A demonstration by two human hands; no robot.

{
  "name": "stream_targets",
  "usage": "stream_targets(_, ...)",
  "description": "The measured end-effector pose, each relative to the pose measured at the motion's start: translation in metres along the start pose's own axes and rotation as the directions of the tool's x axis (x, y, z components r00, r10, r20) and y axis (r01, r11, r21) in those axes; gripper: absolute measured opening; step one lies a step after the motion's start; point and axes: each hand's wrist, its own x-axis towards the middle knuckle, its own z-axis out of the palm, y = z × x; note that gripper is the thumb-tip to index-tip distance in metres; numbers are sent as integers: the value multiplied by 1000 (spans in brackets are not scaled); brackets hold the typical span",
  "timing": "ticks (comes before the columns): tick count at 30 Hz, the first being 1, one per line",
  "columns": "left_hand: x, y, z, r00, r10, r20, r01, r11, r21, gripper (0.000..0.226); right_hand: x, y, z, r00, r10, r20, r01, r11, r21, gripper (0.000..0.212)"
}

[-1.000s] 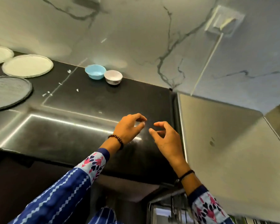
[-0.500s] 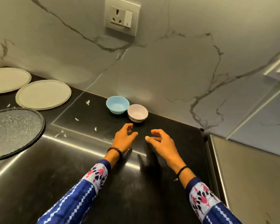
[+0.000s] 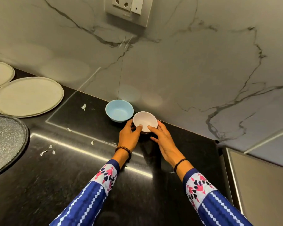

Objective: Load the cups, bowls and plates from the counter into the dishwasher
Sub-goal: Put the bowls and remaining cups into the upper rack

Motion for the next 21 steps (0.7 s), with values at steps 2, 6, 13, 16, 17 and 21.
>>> stream_targets(2, -8, 1, 1, 1000, -3, -14, 3, 1000, 0, 39, -8, 1, -5, 999, 27, -18, -26, 998, 64, 48)
stream_targets(6, -35, 6, 1, 1000, 18, 3, -18, 999, 31, 38, -49, 3, -18, 996, 68, -53, -58, 982, 177, 34)
stream_targets(13, -111, 7, 9, 990, 34, 139, -45, 996, 75, 25, -153, 16, -49, 969, 100, -226, -22, 945, 326, 30)
stream_targets(16, -138, 10, 19, 972, 51, 229, -78, 991, 112, 25, -188, 26, -66, 947, 115, -299, -2, 935, 356, 26)
stream_targets(17, -147, 11, 23, 965, 52, 258, -87, 988, 128, 25, -199, 29, -72, 941, 116, -317, 5, 934, 358, 26)
stream_targets(21, -178, 13, 44, 926, 46, 375, -96, 989, 115, 24, -238, 43, -98, 910, 137, -392, 34, 916, 399, 21)
